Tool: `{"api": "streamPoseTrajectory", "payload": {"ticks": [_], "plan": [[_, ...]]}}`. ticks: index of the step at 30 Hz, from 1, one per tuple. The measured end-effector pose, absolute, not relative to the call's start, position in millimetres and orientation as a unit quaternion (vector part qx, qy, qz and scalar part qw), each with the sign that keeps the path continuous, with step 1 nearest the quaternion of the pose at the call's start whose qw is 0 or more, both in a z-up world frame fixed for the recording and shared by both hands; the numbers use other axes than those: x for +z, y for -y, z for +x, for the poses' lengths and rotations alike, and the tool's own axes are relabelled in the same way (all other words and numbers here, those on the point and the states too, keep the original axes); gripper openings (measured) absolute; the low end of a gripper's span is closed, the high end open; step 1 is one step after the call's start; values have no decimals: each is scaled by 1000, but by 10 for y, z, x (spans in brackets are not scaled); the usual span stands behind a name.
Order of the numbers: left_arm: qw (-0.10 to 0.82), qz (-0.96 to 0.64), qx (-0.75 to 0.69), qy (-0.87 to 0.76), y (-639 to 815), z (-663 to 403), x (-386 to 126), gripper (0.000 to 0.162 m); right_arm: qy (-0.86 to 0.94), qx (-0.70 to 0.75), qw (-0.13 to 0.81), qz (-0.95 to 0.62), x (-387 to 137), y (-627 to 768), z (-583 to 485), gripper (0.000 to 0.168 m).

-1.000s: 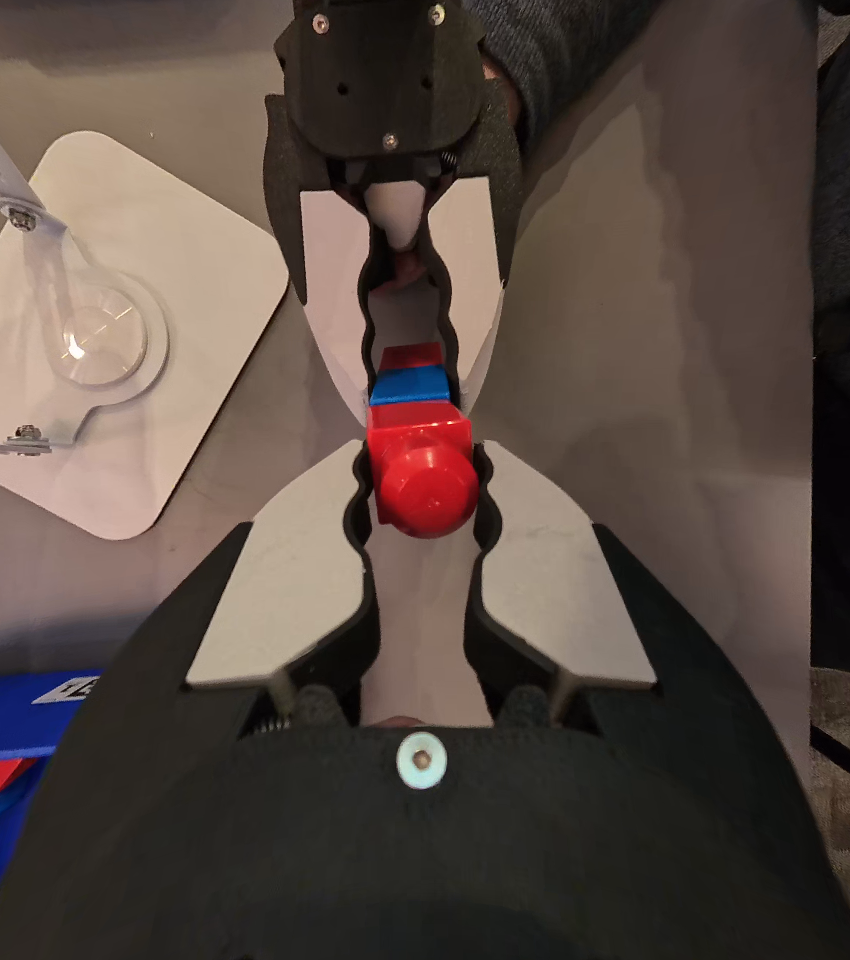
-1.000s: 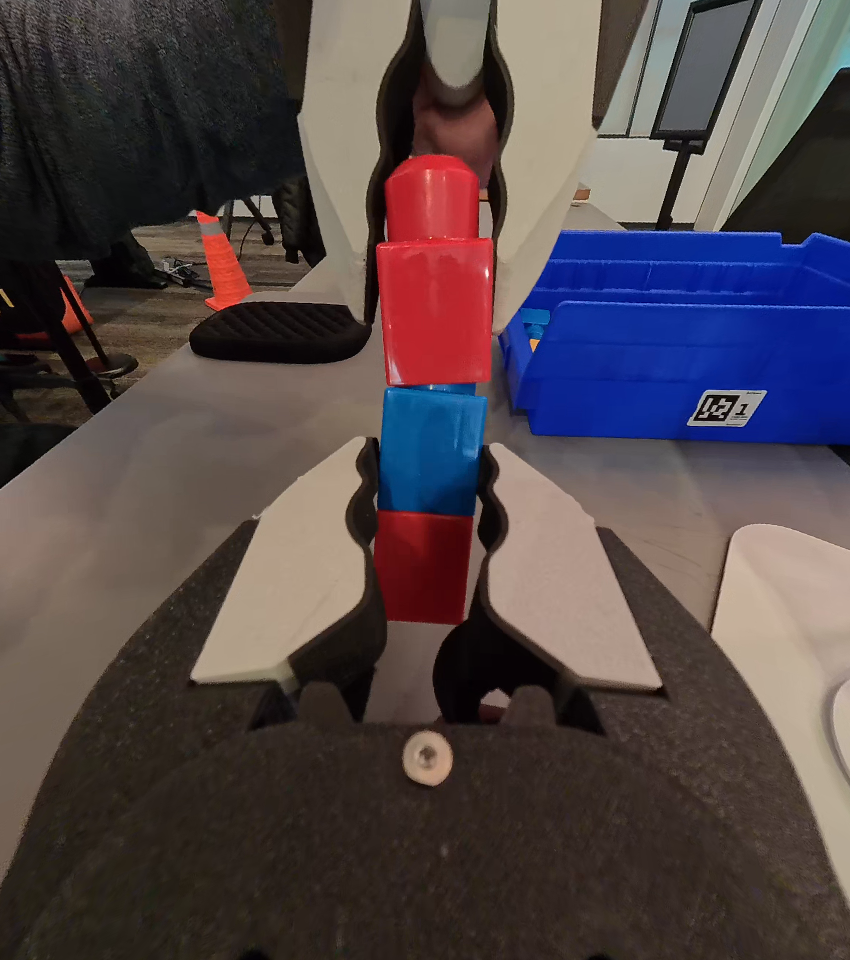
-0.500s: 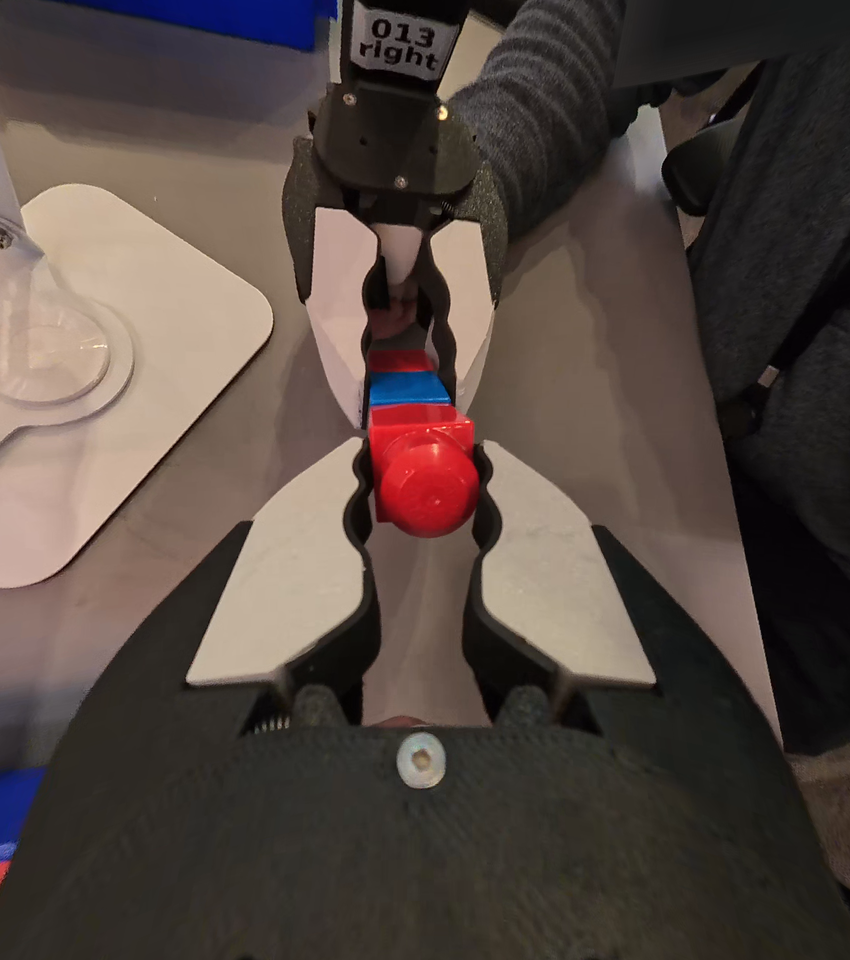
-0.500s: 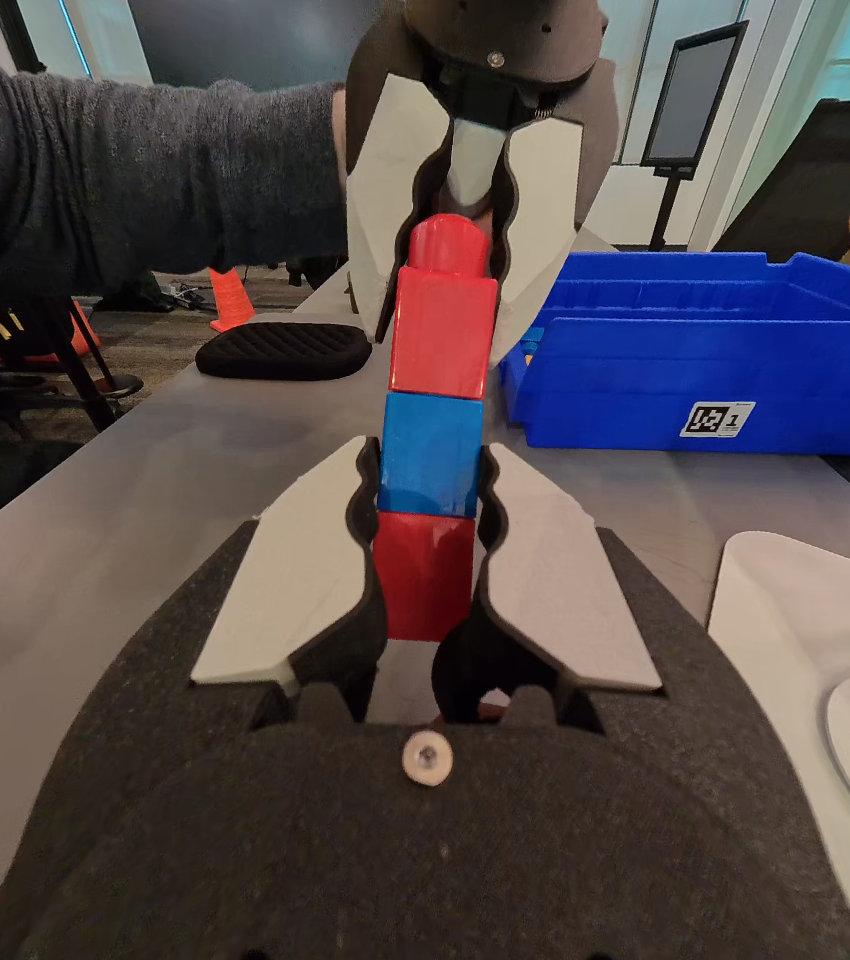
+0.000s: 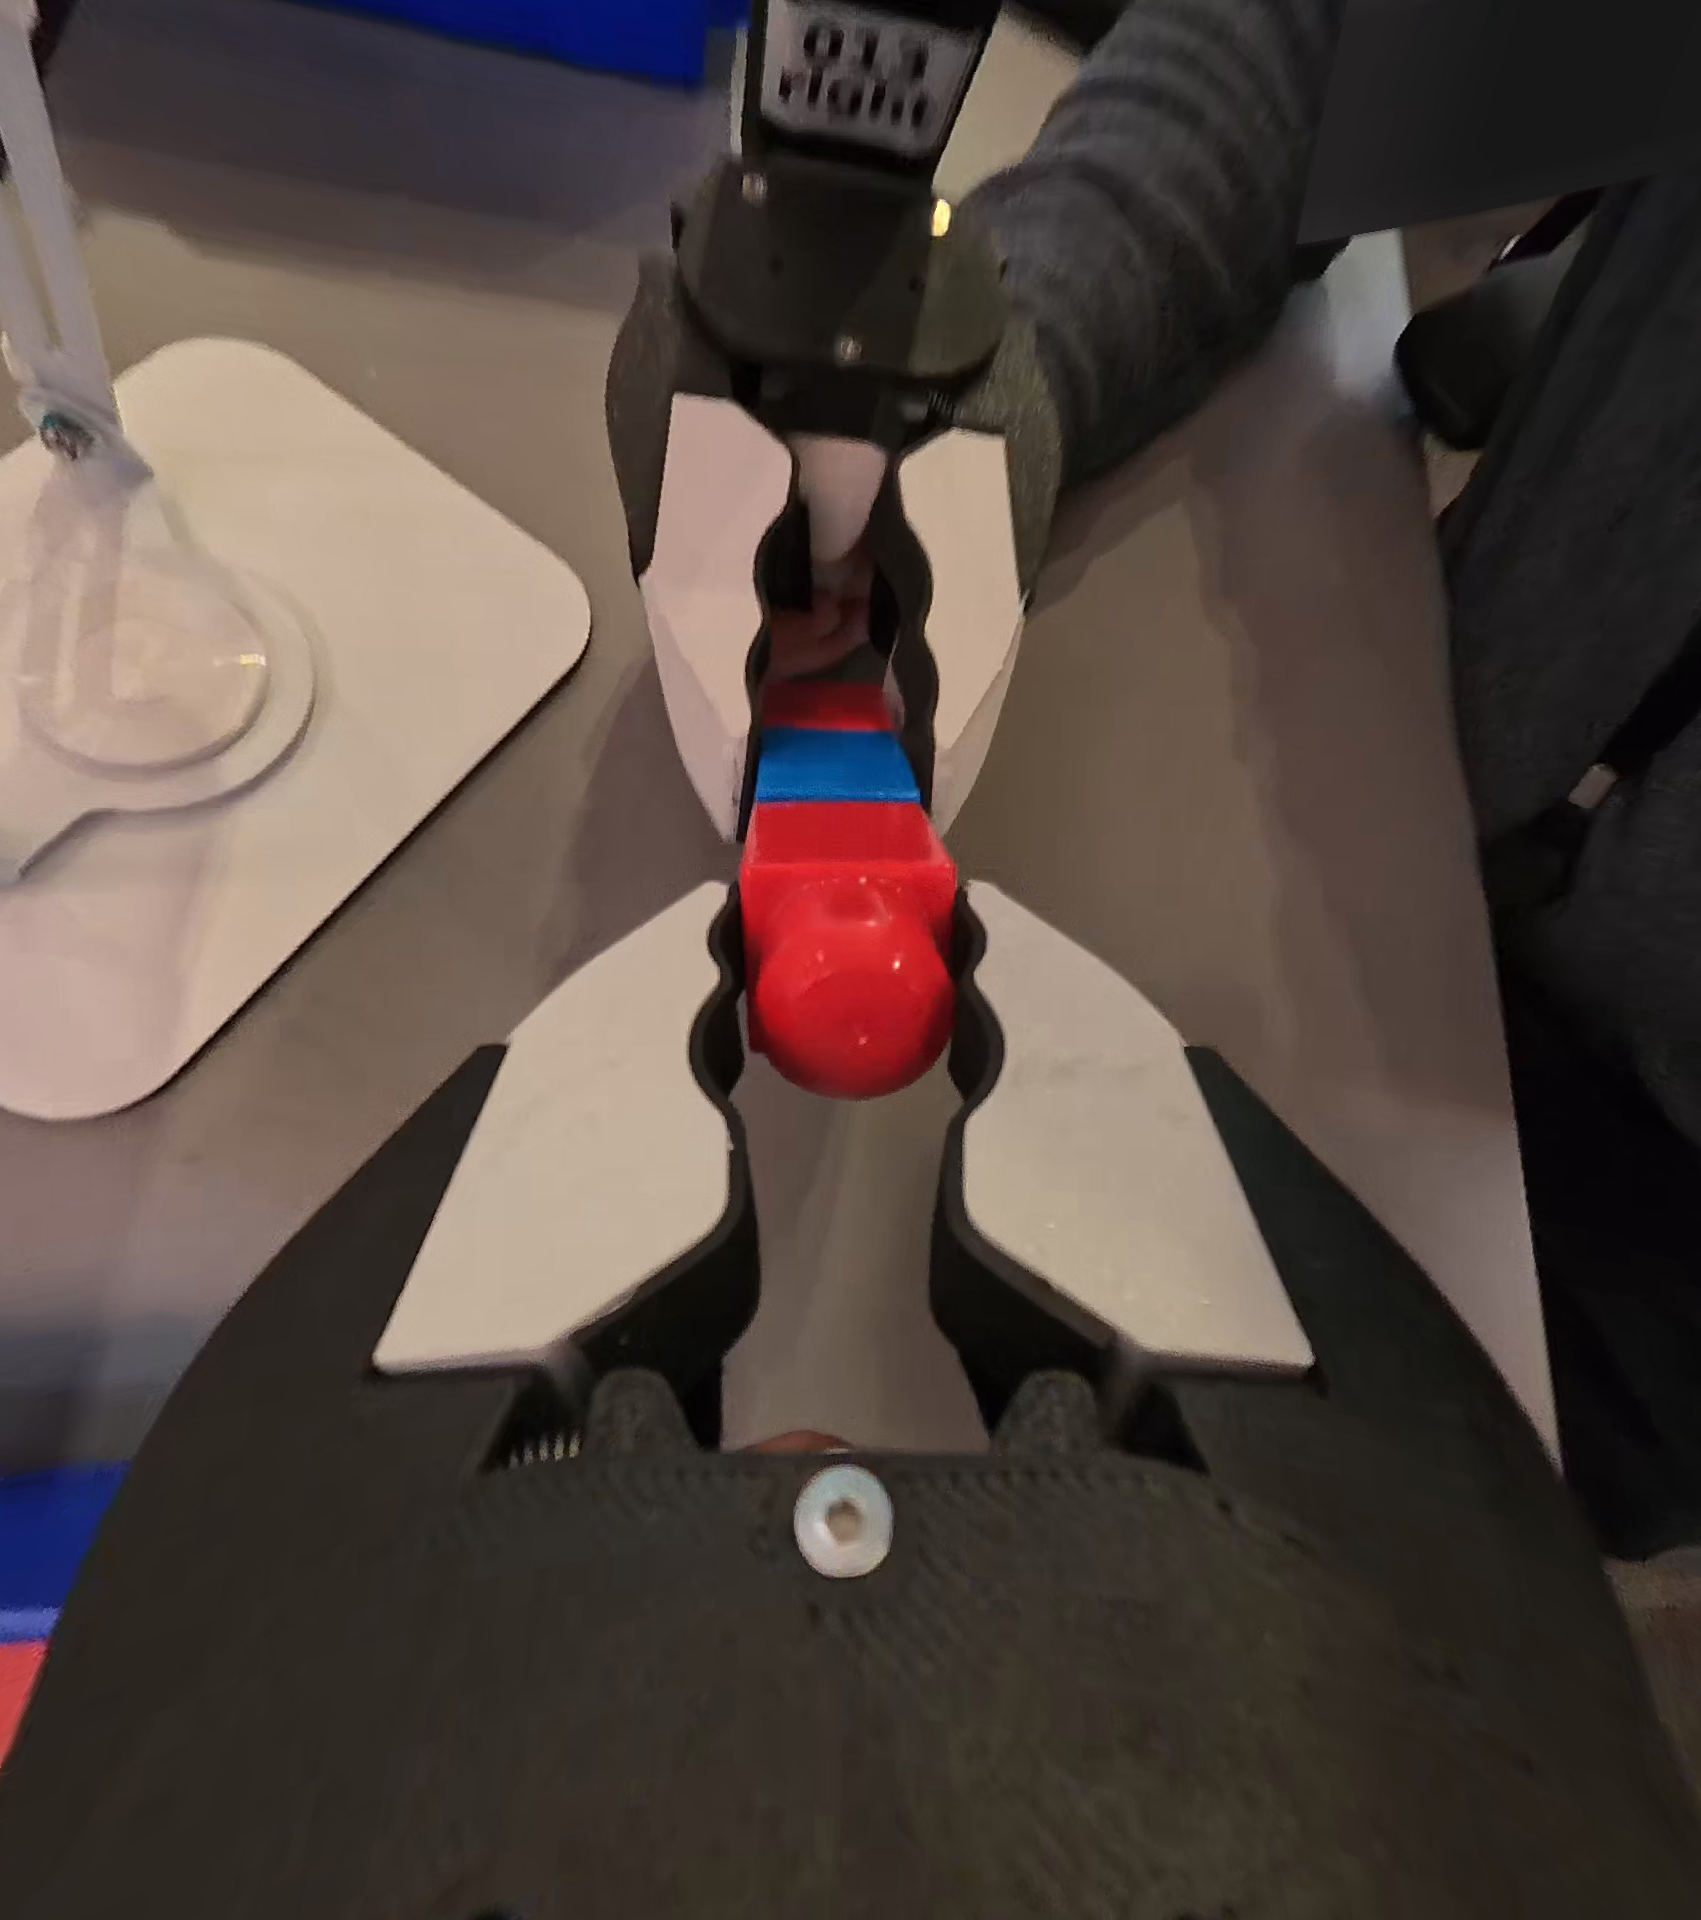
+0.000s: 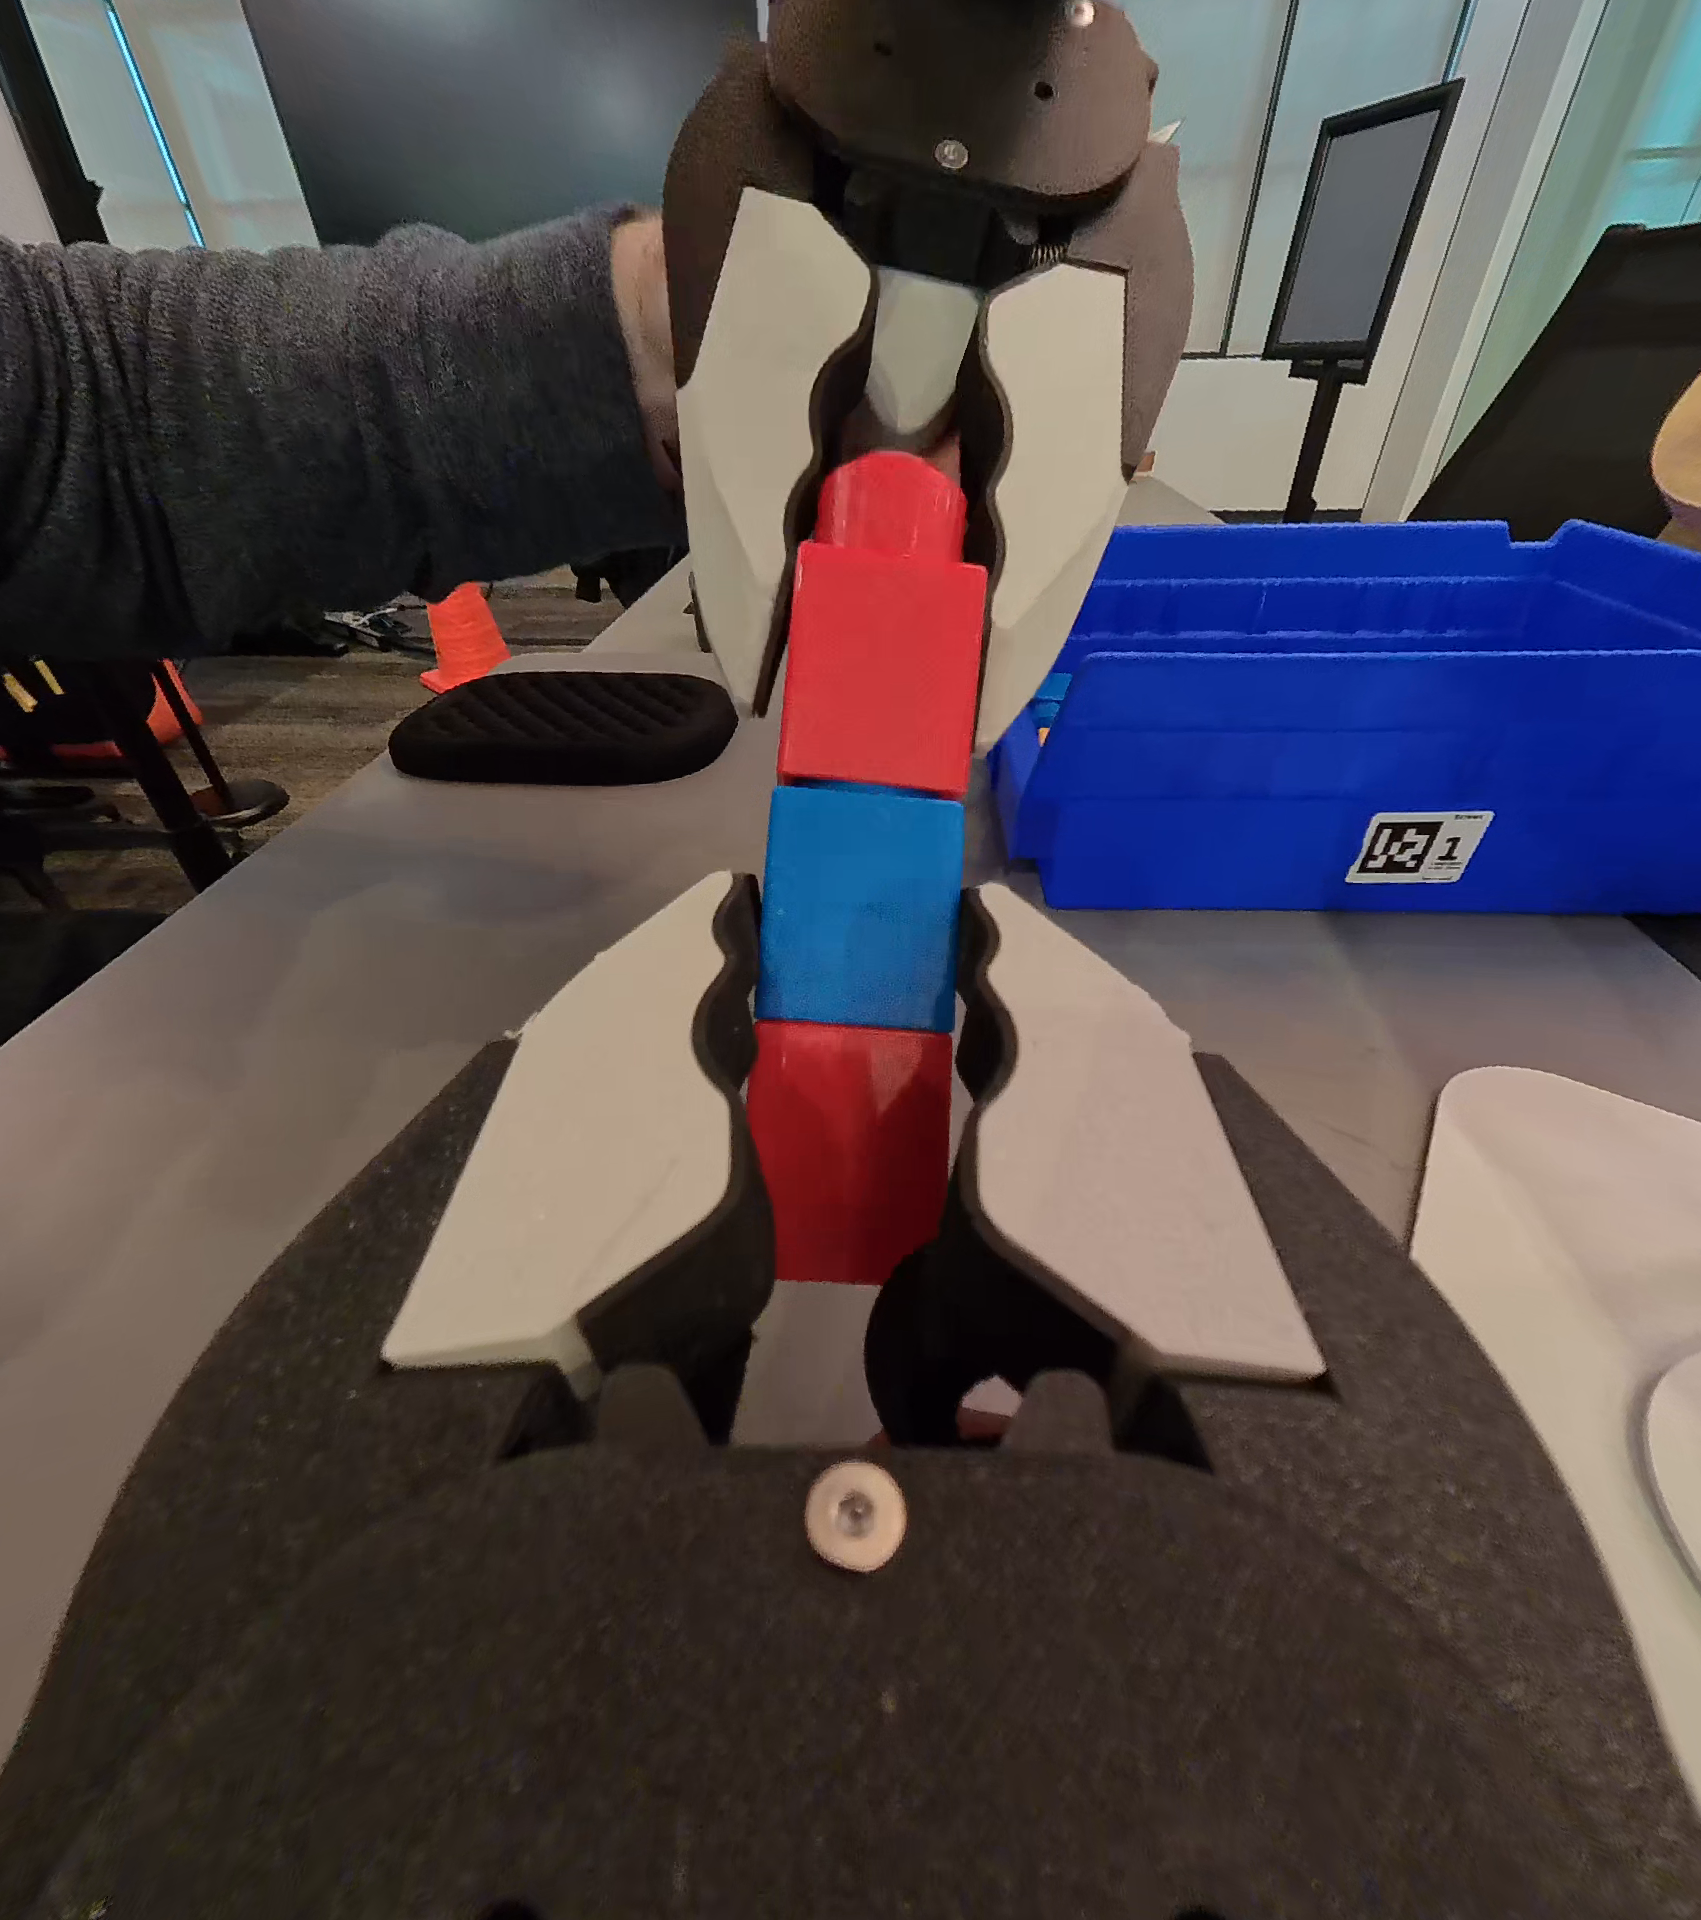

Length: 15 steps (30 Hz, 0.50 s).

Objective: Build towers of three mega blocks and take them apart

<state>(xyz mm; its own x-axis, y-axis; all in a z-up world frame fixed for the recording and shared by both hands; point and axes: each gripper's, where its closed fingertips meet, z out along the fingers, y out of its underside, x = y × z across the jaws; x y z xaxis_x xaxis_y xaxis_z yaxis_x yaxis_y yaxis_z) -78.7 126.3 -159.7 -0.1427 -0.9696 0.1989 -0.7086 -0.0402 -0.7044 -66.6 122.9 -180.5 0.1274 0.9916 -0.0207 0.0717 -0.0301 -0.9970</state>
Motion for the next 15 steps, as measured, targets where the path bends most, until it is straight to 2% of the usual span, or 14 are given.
{"api": "streamPoseTrajectory", "payload": {"ticks": [5, 15], "plan": [[186, -645, -313, -673, -1300, -808, -1679, 36, 467, 459, 511, -556, -1776, -1259, -639, 35], [234, -649, -377, -618, -1308, -769, -1795, 35, 451, 479, 511, -554, -1734, -1292, -595, 35]]}}
